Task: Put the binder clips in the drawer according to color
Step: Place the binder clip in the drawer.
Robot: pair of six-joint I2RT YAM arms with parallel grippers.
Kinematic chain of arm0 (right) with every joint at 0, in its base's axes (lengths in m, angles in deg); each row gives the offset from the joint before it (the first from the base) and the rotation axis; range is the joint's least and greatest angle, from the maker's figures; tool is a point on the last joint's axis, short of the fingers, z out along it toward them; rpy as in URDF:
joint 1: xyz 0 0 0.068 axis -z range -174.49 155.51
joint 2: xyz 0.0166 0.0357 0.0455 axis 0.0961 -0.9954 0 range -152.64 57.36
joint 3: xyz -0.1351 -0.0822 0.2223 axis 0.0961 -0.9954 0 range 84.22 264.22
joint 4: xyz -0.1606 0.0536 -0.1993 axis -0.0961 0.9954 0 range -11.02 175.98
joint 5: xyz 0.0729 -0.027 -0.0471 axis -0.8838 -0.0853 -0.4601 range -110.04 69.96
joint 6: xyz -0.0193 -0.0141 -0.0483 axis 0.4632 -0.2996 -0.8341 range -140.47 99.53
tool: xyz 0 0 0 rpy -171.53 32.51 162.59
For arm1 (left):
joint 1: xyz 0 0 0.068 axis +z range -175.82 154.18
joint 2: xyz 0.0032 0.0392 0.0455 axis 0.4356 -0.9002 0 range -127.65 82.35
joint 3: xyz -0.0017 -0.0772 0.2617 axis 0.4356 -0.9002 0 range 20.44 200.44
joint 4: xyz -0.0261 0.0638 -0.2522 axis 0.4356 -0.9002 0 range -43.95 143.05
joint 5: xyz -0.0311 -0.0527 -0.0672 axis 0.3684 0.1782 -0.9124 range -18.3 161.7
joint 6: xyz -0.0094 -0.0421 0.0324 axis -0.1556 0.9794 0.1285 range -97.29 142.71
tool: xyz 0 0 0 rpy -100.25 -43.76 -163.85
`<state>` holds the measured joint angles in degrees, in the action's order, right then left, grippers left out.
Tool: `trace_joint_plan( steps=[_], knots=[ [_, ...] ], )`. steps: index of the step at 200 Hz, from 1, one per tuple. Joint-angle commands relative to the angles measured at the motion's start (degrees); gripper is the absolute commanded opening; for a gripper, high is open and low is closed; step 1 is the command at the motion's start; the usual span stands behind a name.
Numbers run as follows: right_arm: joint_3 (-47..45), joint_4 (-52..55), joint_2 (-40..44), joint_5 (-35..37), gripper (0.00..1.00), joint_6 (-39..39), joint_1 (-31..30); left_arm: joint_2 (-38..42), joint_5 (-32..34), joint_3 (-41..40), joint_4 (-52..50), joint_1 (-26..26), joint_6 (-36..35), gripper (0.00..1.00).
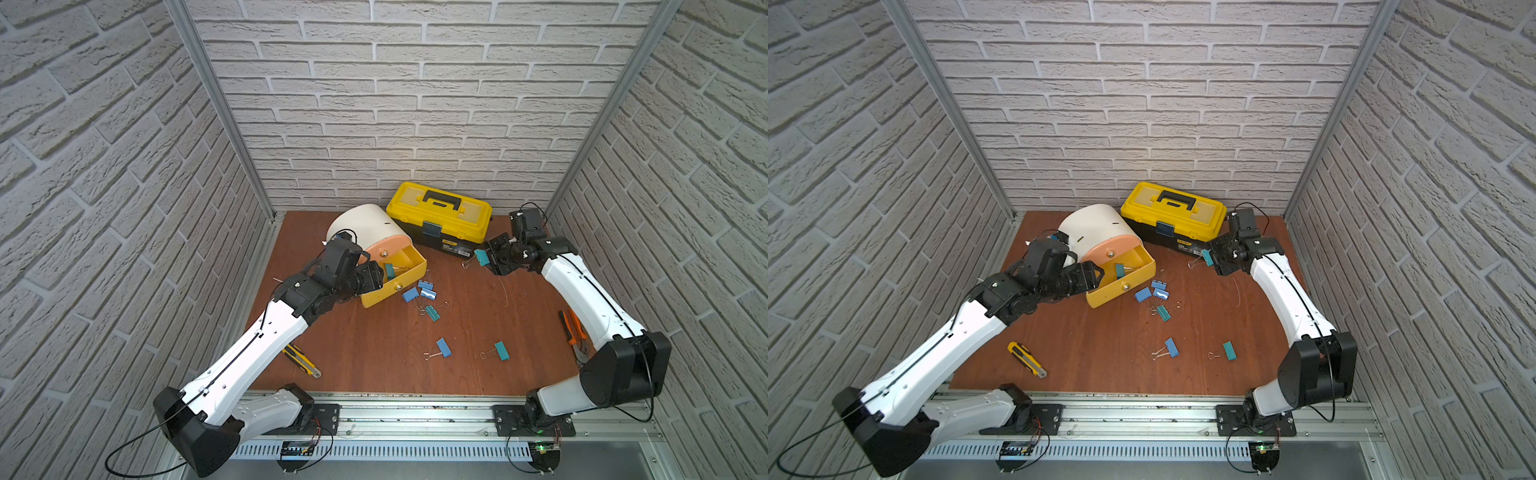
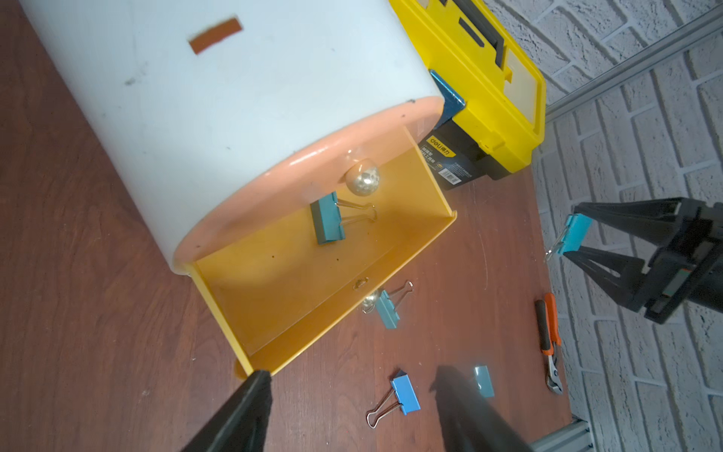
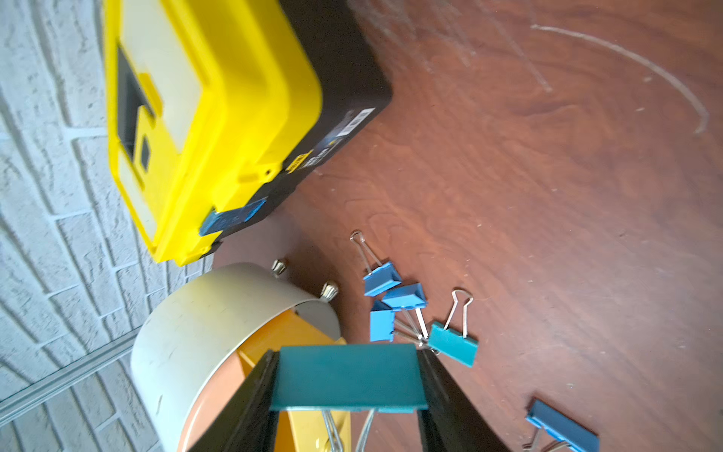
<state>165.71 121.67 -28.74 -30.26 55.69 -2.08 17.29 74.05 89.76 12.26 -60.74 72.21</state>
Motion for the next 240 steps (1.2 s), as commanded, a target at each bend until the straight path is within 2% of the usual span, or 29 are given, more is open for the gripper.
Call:
trace_joint_plan(
  steps=[1, 59, 122, 162, 240],
  knots=[
    [4.2, -0.9, -2.5, -0.6, 0.41, 2.4, -3.2, 1.6, 0.2, 0.8, -0.8, 1.3, -1.0, 0.71],
    [14.4, -2.1, -9.7, -0.1, 0.4, 5.3, -12.3, 3.2, -3.8, -1.7, -0.5, 6.2, 0.8, 0.71],
    [21.5, -2.4, -15.4, 0.5, 0.4, 6.6, -19.1, 8.7, -9.2, -9.1, 2.0, 12.8, 4.9, 0.71],
    [23.0, -2.9, -17.7, 0.7, 0.4, 6.9, -21.8, 10.9, -10.8, -11.6, 2.7, 15.1, 6.0, 0.71],
    [23.8, -3.4, -20.0, 1.8, 0.45, 6.7, -23.6, 12.0, -11.5, -11.8, 2.1, 15.9, 5.6, 0.71]
  ],
)
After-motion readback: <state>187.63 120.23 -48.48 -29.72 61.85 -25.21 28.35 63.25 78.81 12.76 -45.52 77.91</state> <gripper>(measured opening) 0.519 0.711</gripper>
